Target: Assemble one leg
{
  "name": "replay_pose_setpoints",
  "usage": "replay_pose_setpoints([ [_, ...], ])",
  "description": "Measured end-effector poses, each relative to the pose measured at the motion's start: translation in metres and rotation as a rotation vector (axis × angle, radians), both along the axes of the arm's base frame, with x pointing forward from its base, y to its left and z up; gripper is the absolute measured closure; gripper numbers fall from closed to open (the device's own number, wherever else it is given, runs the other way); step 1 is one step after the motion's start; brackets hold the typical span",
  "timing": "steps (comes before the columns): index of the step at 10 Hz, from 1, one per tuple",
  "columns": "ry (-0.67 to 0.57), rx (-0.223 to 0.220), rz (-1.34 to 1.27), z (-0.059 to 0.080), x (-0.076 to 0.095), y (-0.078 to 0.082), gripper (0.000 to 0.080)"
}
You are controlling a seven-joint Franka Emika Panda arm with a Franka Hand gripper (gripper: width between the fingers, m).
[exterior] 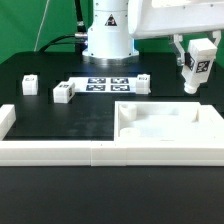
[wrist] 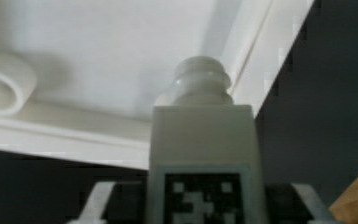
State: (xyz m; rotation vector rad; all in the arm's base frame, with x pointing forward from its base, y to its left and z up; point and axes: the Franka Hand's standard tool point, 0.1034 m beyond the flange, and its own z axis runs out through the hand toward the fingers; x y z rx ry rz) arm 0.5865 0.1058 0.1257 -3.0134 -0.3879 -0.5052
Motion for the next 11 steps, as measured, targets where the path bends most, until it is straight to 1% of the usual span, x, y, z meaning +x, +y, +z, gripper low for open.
replay_pose_setpoints([
  [1, -0.028, 0.002, -0.002, -0.001, -0.001, 0.000, 0.0515],
  [2, -0.022, 0.001, -0.001, -0.002, -0.002, 0.000, 0.0515],
  [3, -0.044, 0.002, -0.001, 0.000, 0.001, -0.001, 0.0515],
  [4, -0.182, 0.002, -0.003, 0.004, 0.007, -0.006, 0.0515],
  [5, -0.192, 0.000, -0.002, -0.009, 0.001, -0.007, 0.0515],
  [6, -0.192, -0.001, 0.004, -0.009, 0.008, -0.006, 0.0515],
  [7, -0.205, 0.003, 0.005, -0.008, 0.020, -0.002, 0.0515],
  [9, -0.222, 0.010, 0.005, -0.012, 0.040, 0.003, 0.0515],
  [10, -0.223, 0.013, 0.005, -0.017, 0.045, 0.005, 0.0515],
  [11, -0.215, 0.013, 0.004, -0.026, 0.044, 0.006, 0.0515],
])
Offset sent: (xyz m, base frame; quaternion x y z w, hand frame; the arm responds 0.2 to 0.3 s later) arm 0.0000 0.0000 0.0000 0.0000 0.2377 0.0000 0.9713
